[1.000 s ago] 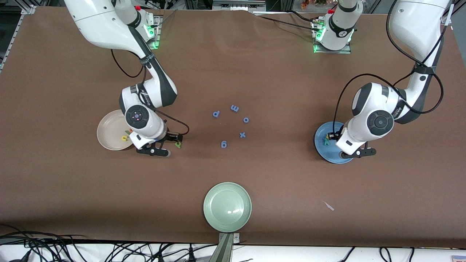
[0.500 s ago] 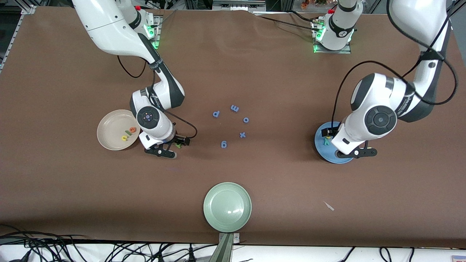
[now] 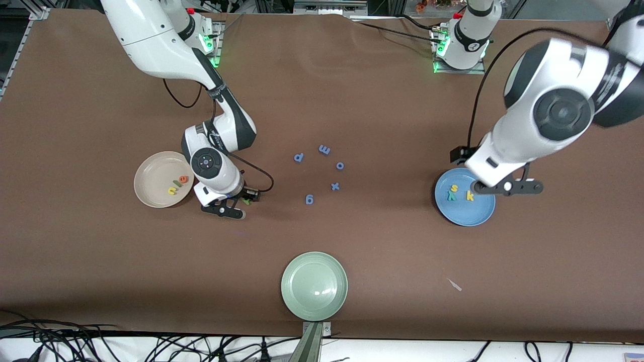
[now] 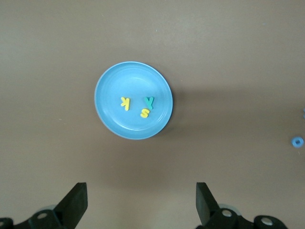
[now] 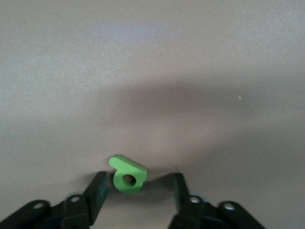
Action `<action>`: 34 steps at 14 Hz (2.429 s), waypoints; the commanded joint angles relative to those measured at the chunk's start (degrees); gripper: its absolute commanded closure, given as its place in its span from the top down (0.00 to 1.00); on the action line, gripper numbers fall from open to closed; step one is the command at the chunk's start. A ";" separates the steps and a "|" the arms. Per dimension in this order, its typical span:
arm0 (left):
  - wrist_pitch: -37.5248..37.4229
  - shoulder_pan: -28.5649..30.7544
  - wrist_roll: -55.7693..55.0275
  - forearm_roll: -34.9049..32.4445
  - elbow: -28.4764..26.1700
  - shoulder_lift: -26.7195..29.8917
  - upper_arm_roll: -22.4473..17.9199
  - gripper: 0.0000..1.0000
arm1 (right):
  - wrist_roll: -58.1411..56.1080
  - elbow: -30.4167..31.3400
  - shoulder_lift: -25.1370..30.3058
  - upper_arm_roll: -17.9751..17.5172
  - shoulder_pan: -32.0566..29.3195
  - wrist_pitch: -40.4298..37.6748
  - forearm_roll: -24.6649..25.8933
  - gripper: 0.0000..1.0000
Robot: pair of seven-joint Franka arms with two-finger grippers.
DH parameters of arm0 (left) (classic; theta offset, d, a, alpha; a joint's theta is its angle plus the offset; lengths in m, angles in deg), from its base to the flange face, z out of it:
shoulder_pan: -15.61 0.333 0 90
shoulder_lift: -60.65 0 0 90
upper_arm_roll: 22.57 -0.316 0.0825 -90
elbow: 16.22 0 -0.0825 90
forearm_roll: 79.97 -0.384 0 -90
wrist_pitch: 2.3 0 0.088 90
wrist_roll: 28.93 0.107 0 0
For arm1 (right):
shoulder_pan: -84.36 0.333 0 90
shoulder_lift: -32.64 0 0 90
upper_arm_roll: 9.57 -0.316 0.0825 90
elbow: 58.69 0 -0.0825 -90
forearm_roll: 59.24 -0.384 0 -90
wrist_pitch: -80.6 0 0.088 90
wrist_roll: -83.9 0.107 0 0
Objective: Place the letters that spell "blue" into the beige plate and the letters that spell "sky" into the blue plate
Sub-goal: 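Grasp the green d with the right gripper while the left gripper withdraws, then carry the green d to the cream plate and release it with the right gripper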
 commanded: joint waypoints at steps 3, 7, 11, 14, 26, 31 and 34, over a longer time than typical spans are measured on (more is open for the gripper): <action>-1.05 -2.43 13.33 10.88 -6.94 11.80 -11.98 1.00 | 0.63 -1.21 -1.01 -0.14 0.02 1.18 -1.52 0.27; 6.23 -2.62 16.59 12.47 -17.66 21.56 -15.26 1.00 | 0.20 -1.30 -0.92 -0.14 0.02 1.10 -1.52 0.19; 6.25 -2.70 17.04 11.68 -19.69 22.98 -15.35 1.00 | -0.60 -3.84 -0.57 -0.06 -0.07 -2.31 -1.52 0.19; 4.94 -2.01 16.95 11.68 -18.57 21.86 -15.18 1.00 | -6.98 -5.17 1.26 0.56 -1.12 -9.35 -1.43 0.17; 3.79 -1.91 16.86 11.59 -16.36 20.00 -15.09 1.00 | -34.26 10.30 13.50 16.72 -1.39 -20.34 -1.43 0.17; 3.70 -1.82 16.95 11.59 -16.36 20.00 -15.26 1.00 | -33.64 6.89 12.52 16.82 -1.92 -23.84 -1.52 1.00; 3.70 -1.82 16.87 11.59 -16.36 20.00 -15.26 1.00 | -33.38 -2.32 12.26 16.47 -1.48 -35.25 -1.52 1.00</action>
